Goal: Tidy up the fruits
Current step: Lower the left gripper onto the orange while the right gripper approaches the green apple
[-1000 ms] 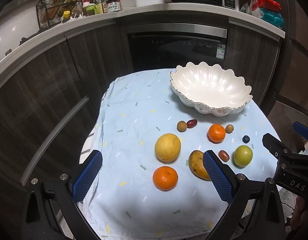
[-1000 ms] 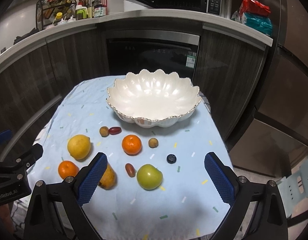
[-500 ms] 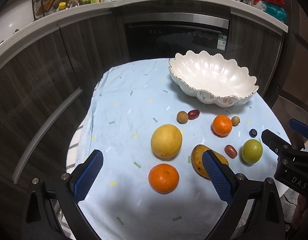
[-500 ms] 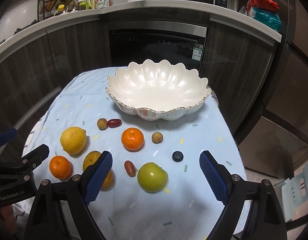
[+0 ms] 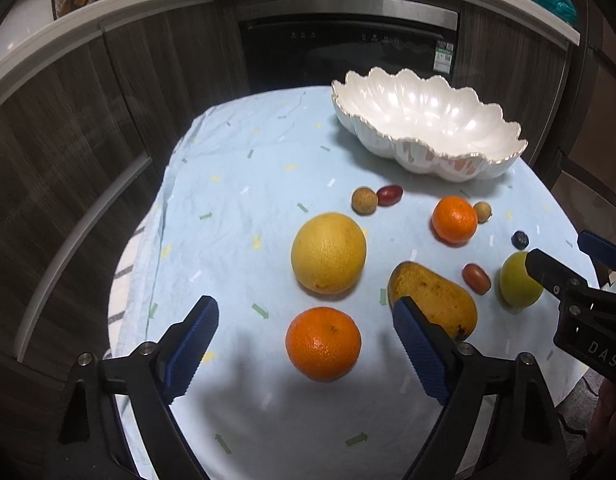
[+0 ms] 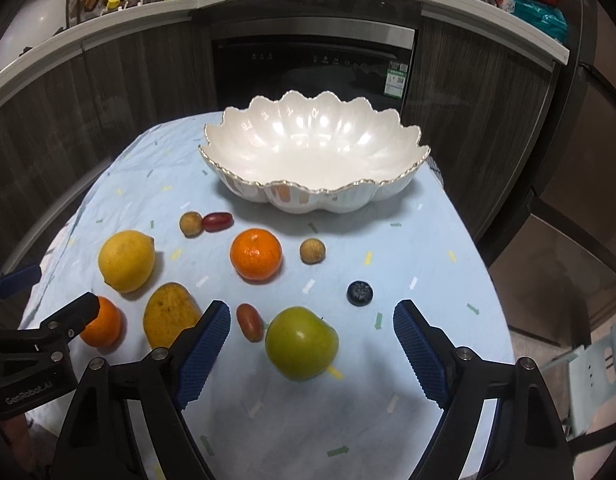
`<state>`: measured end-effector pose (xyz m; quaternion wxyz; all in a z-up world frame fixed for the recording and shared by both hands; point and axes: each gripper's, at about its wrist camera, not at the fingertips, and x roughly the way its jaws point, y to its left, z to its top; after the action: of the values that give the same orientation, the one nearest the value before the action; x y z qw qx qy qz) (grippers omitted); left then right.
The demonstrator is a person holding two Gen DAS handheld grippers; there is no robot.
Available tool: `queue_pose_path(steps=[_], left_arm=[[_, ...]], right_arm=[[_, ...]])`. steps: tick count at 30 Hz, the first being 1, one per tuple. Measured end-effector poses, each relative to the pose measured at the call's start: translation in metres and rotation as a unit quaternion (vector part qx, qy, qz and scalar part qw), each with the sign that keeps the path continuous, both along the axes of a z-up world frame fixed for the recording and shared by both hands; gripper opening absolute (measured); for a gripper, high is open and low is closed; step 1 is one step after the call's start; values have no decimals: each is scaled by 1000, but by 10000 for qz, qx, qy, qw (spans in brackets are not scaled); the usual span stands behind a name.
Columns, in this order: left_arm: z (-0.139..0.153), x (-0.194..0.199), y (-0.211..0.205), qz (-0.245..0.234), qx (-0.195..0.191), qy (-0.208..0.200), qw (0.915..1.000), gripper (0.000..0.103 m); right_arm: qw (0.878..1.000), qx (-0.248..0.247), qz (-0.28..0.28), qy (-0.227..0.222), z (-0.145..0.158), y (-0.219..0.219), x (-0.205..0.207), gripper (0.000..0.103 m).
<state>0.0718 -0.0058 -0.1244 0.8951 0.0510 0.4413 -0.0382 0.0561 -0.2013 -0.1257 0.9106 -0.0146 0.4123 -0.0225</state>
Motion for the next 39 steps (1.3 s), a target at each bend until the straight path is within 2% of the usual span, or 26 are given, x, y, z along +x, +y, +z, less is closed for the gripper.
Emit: queue_pose_path(steps=[14,21,24,31,39], left_arm=[[-26,7,-3,-86,-58,414,9991,78],[-36,12,-2,-96,-152,631,9978,64],[-40,12,-3,-106,-183,699,9973,61],[-45,14,-4,-161,-228,790,9965,50],[-44,14,-4,-184,-242,753,9967,46]], right_arm=[[9992,132,-45,374,-23,-4,9,77],[9982,203,-21,556,-33,-4,15,72],[9977,256,-22,633,-38,-4,16,68],[9955,421,30,849,-49,-5,21,51],[9954,462,14,841,-49,-5,20,50]])
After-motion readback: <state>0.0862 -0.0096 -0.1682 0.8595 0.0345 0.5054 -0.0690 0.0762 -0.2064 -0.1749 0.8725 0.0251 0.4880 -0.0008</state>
